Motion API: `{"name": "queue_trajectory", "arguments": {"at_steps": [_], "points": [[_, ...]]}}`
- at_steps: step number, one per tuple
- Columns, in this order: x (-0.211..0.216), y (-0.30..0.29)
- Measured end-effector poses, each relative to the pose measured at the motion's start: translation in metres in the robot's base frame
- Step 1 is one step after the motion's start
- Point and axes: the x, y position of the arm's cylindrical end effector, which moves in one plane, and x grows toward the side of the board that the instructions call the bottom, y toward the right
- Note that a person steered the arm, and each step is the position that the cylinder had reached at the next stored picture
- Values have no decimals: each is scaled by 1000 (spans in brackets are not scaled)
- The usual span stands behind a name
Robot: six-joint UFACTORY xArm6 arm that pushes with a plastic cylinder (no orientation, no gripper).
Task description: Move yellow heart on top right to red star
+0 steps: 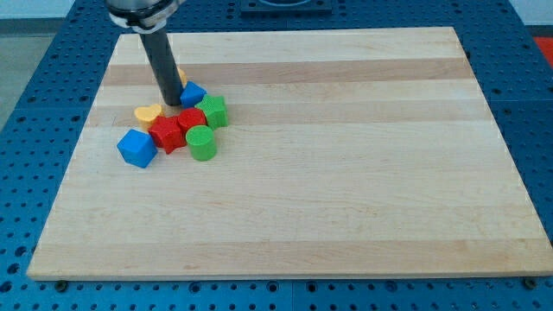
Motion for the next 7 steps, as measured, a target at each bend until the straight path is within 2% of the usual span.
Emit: {"name": "queue_trajectory", "arguments": {"at_steps": [2,4,6,7], "points": [[-5,-30],[19,-69],[47,-50],[55,-16]]}}
